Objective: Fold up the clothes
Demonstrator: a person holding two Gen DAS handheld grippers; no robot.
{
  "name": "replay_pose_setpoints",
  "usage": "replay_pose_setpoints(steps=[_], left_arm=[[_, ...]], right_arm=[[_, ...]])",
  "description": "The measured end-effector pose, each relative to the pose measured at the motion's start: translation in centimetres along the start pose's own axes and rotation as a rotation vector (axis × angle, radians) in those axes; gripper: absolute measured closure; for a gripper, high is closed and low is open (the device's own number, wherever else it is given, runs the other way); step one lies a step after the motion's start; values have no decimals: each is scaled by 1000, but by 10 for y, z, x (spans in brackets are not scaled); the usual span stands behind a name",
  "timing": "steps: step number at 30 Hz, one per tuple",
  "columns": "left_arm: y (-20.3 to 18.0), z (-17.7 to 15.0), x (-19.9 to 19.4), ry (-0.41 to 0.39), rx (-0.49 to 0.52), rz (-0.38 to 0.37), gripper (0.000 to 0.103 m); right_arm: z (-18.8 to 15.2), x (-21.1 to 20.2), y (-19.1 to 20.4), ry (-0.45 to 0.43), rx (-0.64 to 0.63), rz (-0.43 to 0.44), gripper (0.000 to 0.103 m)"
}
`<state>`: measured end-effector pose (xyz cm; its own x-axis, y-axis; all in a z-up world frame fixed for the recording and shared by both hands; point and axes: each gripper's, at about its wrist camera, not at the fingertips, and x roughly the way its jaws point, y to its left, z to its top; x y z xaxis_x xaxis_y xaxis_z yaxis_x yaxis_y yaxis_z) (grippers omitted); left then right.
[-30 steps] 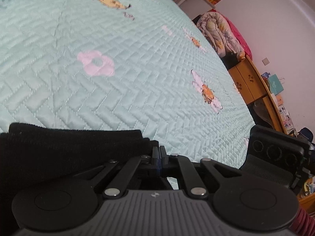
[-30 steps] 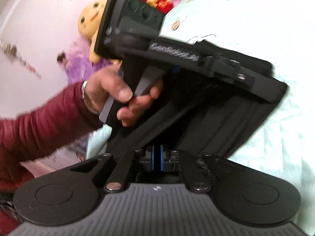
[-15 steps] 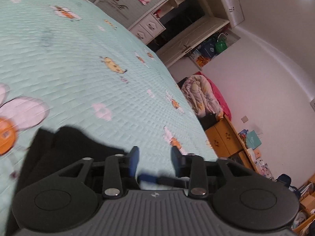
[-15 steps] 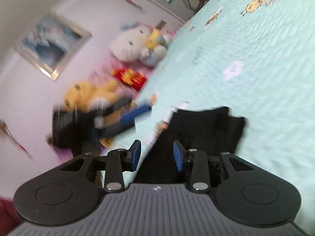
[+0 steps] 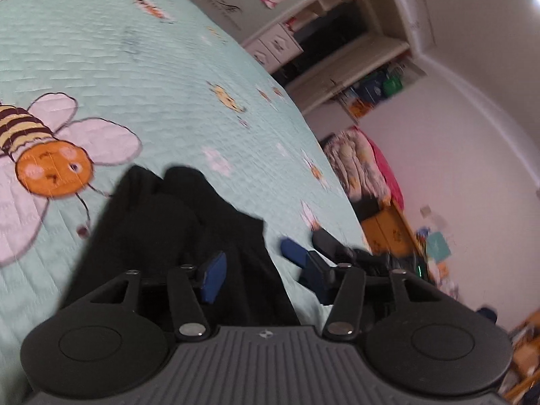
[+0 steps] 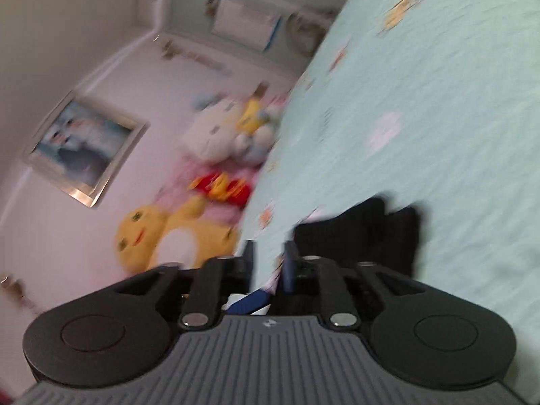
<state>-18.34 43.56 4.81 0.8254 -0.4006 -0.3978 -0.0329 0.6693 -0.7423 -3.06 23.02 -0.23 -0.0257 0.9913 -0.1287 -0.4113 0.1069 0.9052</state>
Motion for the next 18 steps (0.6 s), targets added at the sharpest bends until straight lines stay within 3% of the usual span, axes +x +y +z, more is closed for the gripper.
replay_pose_setpoints(steps=[1, 4, 7, 9, 14, 16, 18], left_arm=[[-5, -8, 2, 22, 28, 0, 45], [-21, -32, 9, 88, 112, -2, 43], [-25, -54, 21, 165, 155, 17, 44], [-22, -59, 20, 160, 159, 24, 45], [-22, -63, 2, 122, 154, 24, 45], [-22, -65, -6, 107, 152, 25, 44], [-22, -66, -13, 92, 149, 25, 43]], right_arm=[[0, 9, 3, 48, -16, -1, 65], [12, 32, -18, 105, 8, -36, 65], [20, 40, -50, 74, 99, -37, 103], [23, 37, -68, 15, 170, -14, 103], [27, 33, -54, -14, 87, -81, 102], [24, 26, -39, -37, 43, -90, 85], [10, 15, -13, -40, -4, -40, 79]])
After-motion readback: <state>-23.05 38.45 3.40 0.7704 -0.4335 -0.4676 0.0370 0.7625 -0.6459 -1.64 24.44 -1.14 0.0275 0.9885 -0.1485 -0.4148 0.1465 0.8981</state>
